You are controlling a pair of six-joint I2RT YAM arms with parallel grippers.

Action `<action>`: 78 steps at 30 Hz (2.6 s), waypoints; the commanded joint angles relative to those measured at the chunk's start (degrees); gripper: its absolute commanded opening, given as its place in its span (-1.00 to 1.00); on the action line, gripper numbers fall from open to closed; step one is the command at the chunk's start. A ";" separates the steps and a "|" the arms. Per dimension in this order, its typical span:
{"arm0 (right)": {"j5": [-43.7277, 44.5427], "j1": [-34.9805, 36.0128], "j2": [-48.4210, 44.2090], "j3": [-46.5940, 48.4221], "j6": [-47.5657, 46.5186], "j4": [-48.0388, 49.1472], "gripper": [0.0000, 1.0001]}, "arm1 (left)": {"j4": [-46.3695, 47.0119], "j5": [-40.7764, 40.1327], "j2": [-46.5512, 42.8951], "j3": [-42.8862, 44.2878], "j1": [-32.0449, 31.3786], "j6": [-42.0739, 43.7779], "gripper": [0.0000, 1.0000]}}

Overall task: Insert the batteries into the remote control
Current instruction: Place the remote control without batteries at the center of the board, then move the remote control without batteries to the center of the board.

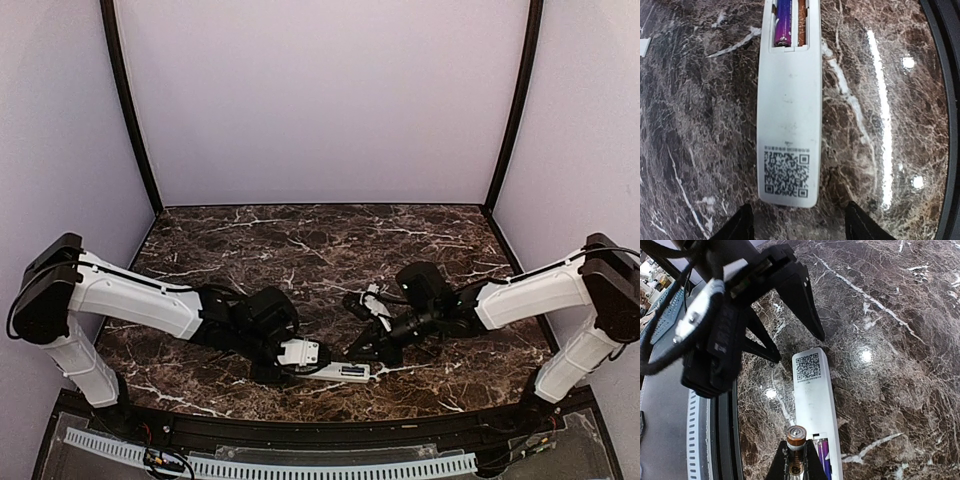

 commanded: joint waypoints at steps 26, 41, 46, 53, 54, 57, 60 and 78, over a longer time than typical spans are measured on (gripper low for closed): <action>8.53 6.10 7.27 10.04 -9.00 -14.42 -1.00 | 9.15 5.67 0.26 -3.69 0.74 -2.58 0.22; 12.07 6.13 9.98 12.39 -11.43 -16.69 -1.00 | 8.50 9.91 -0.94 -2.95 4.14 -3.62 0.13; 10.72 6.28 10.37 12.73 -12.14 -17.23 -1.00 | 7.62 11.55 2.10 -1.65 4.14 -2.55 0.11; 12.64 7.21 12.05 12.73 -8.39 -17.43 -1.00 | 7.64 13.72 4.13 -1.62 4.14 -1.49 -0.32; 13.05 7.42 12.21 12.76 -7.82 -17.53 -1.00 | 7.54 13.73 4.24 -1.48 4.14 -1.21 -0.39; 13.03 7.68 11.82 12.29 -6.50 -17.46 -1.00 | 6.81 13.85 4.61 -0.91 4.14 -0.15 -0.71; 12.43 7.84 10.96 11.52 -5.69 -17.09 -1.00 | 3.87 10.46 4.34 1.01 4.14 3.24 -0.97; 10.42 7.95 16.04 15.66 -6.09 -20.94 -1.00 | -4.19 5.41 1.26 0.20 10.33 12.74 -1.00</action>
